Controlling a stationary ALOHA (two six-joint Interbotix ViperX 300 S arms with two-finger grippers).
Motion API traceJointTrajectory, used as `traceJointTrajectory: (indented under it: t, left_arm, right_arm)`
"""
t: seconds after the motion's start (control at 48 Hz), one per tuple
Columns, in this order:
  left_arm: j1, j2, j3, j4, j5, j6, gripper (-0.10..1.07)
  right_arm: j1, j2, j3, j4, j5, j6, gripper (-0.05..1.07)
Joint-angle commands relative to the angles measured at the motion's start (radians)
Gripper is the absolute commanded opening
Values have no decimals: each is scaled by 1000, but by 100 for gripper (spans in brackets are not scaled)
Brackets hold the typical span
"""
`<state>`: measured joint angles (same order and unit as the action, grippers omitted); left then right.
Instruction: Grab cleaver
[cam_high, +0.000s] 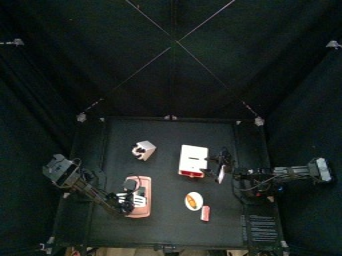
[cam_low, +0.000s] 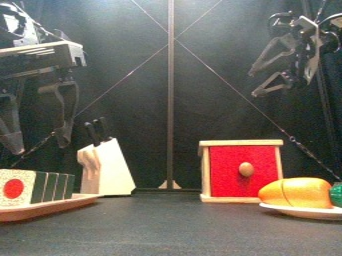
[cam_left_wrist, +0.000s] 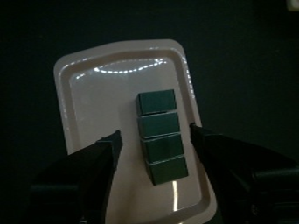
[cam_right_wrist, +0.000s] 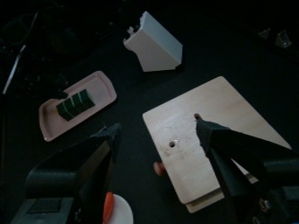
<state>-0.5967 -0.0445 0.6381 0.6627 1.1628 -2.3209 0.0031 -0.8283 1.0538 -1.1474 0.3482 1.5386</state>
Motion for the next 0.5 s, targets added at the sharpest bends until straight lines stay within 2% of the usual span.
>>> traceJointTrajectory:
  t: [0.0, 0.229, 0.354, 0.479]
  left_arm:
    - [-2, -75, 9, 26, 26, 28, 95]
    - [6, -224, 41, 29, 78, 206, 95]
    - [38, -311, 49, 61, 121, 296, 95]
    - [60, -391, 58, 92, 146, 341, 95]
  right_arm:
    - [-2, 3, -9, -5, -3, -2, 99]
    - [-9, 3, -9, -5, -3, -3, 99]
    - [-11, 3, -6, -5, -3, -2, 99]
    - [-11, 3, -3, -5, -3, -5, 99]
